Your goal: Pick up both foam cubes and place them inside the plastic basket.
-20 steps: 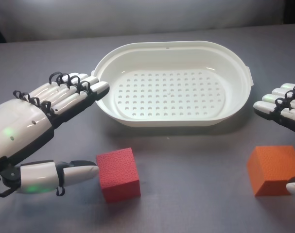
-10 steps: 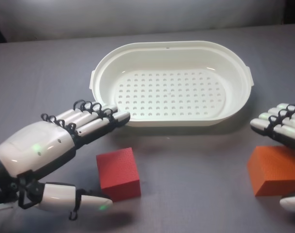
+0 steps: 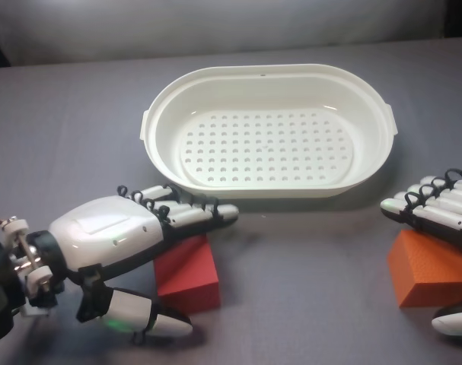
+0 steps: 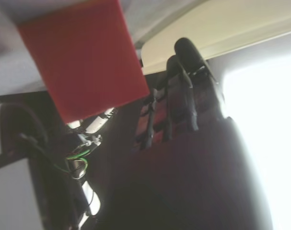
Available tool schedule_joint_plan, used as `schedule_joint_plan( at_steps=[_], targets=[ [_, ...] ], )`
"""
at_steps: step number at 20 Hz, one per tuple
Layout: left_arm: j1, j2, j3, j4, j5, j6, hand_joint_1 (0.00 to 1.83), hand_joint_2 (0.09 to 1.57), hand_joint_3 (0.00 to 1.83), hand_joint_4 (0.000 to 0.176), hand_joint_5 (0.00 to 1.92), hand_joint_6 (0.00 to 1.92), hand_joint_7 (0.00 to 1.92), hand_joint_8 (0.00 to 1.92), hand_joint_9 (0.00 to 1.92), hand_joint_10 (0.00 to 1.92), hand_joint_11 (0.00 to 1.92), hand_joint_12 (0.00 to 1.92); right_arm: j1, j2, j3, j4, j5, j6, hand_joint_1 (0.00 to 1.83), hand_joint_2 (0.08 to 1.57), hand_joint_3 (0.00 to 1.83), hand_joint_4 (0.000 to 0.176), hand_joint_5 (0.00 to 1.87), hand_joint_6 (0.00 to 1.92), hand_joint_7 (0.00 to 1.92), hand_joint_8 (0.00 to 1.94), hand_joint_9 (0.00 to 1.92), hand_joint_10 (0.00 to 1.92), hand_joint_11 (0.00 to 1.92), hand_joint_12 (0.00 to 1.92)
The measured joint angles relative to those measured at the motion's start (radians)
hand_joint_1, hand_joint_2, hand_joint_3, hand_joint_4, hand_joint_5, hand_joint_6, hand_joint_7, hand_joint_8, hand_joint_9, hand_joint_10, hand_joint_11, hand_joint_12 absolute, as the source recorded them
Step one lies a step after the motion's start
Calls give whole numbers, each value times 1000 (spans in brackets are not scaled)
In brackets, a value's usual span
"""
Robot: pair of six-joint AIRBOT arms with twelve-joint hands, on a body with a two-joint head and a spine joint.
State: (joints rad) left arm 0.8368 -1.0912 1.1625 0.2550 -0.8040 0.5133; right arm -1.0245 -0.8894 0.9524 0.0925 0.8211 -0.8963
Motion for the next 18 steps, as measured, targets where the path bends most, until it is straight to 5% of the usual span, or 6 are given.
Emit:
schedule_joint_plan(
  at_steps=[1,2,4,11,13,18],
  targets=[
    [-8,-3,0,4,8,-13,1211,1217,5,0,663,1158,867,1343,925,1254,813,1670,4,-5,4,0,1,1,1217,1212,0,0,619,1055,872,1250,721,1245,586,1699],
    [-16,-3,1,15,6,-14,1220,1229,2,0,723,1124,831,1486,964,1368,926,1667,13,-6,6,4,5,10,1223,1225,0,0,687,1154,868,1412,846,1430,781,1749],
    [-21,-4,2,23,12,-12,1201,1271,3,0,667,1195,756,1639,901,1606,957,1804,21,-6,10,-3,15,7,1339,1239,3,0,657,1175,774,1426,754,1647,716,1792],
    [-92,56,-17,27,-48,34,1175,1278,4,0,612,1373,765,1522,764,1400,741,1716,106,43,-10,-60,66,0,1345,1224,1,0,633,1315,788,1298,783,1499,597,1593],
    [-137,59,-9,12,-56,64,1337,1250,0,0,659,1151,721,1462,783,1679,779,1831,150,41,9,-63,69,1,1352,1220,1,0,652,1158,789,1348,839,1565,746,1700],
    [-302,-38,130,-64,44,119,1361,1192,0,0,735,1090,829,1283,862,1502,757,1615,306,-61,114,14,21,-90,1332,1255,1,0,562,1446,738,1344,742,1538,592,1606]
  ],
)
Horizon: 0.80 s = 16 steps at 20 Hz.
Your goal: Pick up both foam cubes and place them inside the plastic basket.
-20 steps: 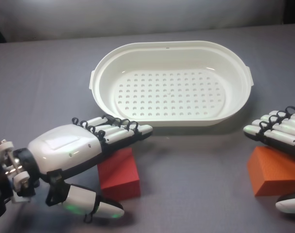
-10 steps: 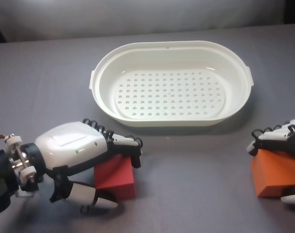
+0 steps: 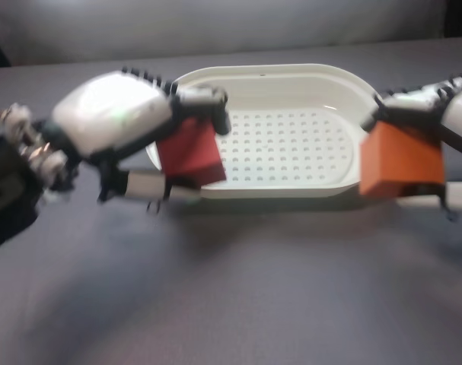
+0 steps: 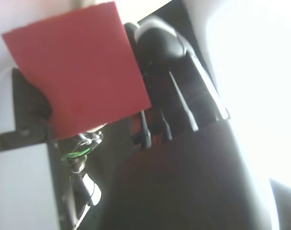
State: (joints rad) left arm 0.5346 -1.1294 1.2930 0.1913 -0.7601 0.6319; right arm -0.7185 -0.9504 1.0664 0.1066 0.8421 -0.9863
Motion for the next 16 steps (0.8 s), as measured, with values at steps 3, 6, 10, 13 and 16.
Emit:
schedule_joint_plan(
  at_steps=[3,6,10,13,16],
  targets=[
    [-47,-65,61,-55,77,52,1210,1260,1,0,654,1189,808,1565,1033,1617,1004,1840,84,-90,98,27,-95,-6,1326,1270,0,0,564,1385,696,1440,720,1608,595,1700],
    [-58,-108,123,-110,162,61,991,1221,0,0,512,694,642,780,655,969,464,1660,130,-151,169,39,-174,-7,764,1273,0,0,313,966,484,976,474,1155,370,1708],
    [-60,-121,138,-143,223,99,404,1160,0,46,13,8,20,3,7,28,0,792,136,-178,187,43,-243,-10,49,1134,0,77,0,11,8,15,1,126,0,1734],
    [-59,-115,121,-147,213,116,332,1055,0,115,0,0,0,0,0,0,0,16,142,-176,186,51,-233,-10,112,1063,0,93,0,0,0,0,0,0,0,1071],
    [-45,-79,78,-146,179,127,344,1006,0,134,0,0,0,0,0,0,0,0,142,-160,153,55,-233,-10,141,1042,1,102,0,0,0,0,0,0,0,136]
  ],
)
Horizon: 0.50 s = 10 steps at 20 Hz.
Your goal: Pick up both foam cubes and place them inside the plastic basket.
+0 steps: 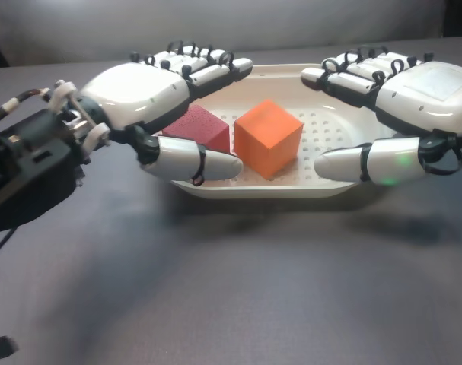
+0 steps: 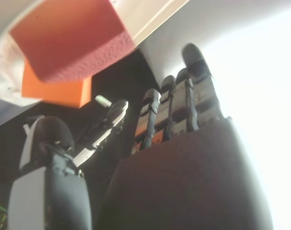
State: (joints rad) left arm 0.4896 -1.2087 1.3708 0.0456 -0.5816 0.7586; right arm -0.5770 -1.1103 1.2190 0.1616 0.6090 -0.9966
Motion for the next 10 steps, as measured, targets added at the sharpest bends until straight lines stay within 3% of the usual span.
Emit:
schedule_joint_plan(
  at_steps=[1,2,3,4,7,8,9,10],
  targets=[
    [10,21,-16,0,-22,0,335,1006,0,106,0,0,0,0,0,0,0,0,0,15,-26,-2,16,0,131,1051,4,109,0,0,0,0,0,0,0,26],
    [23,48,-36,-5,-47,1,317,1002,0,123,0,0,0,0,0,0,0,0,0,37,-53,-6,43,0,110,1068,10,113,0,0,0,0,0,0,0,4],
    [37,77,-60,-7,-73,1,313,1006,0,135,0,0,0,0,0,0,0,0,-12,74,-90,-6,92,0,101,1071,11,128,0,0,0,0,0,0,0,0],
    [50,100,-81,-11,-108,1,310,1026,0,138,0,0,0,0,0,0,0,0,-29,109,-119,-18,130,0,97,1085,16,118,0,0,0,0,0,0,0,0],
    [114,171,-149,-33,-240,-11,340,1137,29,102,0,0,0,0,0,0,0,0,-111,188,-191,14,275,-3,116,1103,18,130,0,0,0,0,0,0,0,0],
    [142,189,-168,-44,-291,-23,327,1192,19,97,0,0,0,0,0,0,0,0,-135,212,-218,9,309,-3,129,1115,21,115,0,0,0,0,0,0,9,4],
    [175,204,-186,-59,-343,-31,312,1237,27,81,0,0,0,0,0,0,0,0,-159,229,-242,10,350,-3,120,1109,16,72,0,0,0,0,0,0,24,12],
    [214,215,-201,-78,-405,-40,338,1257,27,64,1,0,0,0,0,0,28,14,-192,247,-268,10,410,-3,162,1127,19,79,0,0,0,0,0,0,4,2]
  ],
)
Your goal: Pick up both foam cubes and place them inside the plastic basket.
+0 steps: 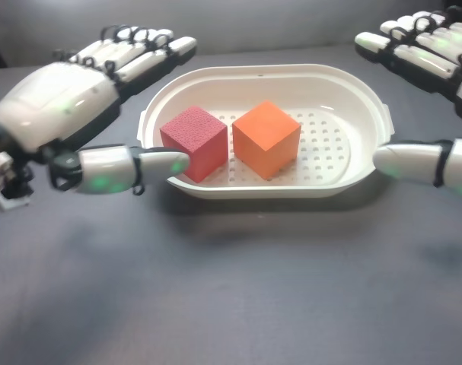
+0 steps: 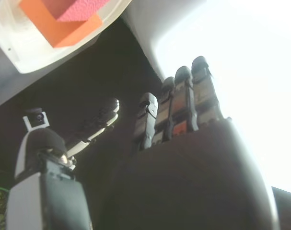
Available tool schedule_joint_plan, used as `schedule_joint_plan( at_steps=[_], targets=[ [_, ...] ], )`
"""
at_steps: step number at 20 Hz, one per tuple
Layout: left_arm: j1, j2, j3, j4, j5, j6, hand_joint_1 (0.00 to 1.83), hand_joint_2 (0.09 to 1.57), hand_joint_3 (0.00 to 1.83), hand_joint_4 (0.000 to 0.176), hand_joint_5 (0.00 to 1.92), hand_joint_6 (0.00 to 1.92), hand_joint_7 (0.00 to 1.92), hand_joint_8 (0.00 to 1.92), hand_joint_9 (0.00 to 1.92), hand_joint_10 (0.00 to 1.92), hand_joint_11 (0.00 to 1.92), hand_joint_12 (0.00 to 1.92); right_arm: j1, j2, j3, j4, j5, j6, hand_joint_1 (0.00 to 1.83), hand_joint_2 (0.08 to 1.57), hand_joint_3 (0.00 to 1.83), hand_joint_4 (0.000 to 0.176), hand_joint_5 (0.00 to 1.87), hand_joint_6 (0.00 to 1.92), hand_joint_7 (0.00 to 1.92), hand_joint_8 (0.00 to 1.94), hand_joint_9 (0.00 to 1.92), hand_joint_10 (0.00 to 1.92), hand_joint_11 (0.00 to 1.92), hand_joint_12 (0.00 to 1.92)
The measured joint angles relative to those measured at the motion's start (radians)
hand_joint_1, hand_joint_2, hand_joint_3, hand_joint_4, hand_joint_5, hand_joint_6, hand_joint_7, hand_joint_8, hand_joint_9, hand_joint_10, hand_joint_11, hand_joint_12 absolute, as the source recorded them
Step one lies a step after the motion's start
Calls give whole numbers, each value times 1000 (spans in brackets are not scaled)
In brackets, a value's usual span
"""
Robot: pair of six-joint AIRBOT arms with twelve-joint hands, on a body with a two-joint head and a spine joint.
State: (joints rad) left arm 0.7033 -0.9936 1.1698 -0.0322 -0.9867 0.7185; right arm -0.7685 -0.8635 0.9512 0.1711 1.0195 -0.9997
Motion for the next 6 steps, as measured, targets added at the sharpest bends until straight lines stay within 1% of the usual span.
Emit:
schedule_joint_plan(
  at_steps=[2,3,4,5,6],
  targets=[
    [69,21,-31,-49,-110,-10,437,1291,22,43,0,0,0,0,0,0,32,27,-63,30,-39,5,106,0,169,1190,14,119,0,0,0,0,0,0,0,0],
    [94,32,-43,-69,-153,-15,431,1306,19,48,0,0,0,0,0,0,6,5,-92,45,-55,19,154,0,204,1200,11,101,0,0,0,0,0,0,0,0],
    [123,42,-55,-95,-225,-24,428,1300,13,62,0,0,0,0,0,0,0,0,-133,64,-73,39,223,0,213,1197,7,70,0,0,0,0,0,0,0,0],
    [135,47,-62,-108,-260,-29,411,1289,6,83,0,0,0,0,0,0,0,0,-148,75,-82,47,258,0,244,1193,3,74,0,0,0,0,0,0,0,0],
    [154,55,-76,-118,-328,-32,441,1299,8,89,0,0,0,0,0,0,0,0,-174,85,-90,61,323,10,257,1184,0,48,0,0,0,0,0,0,0,0]
  ],
)
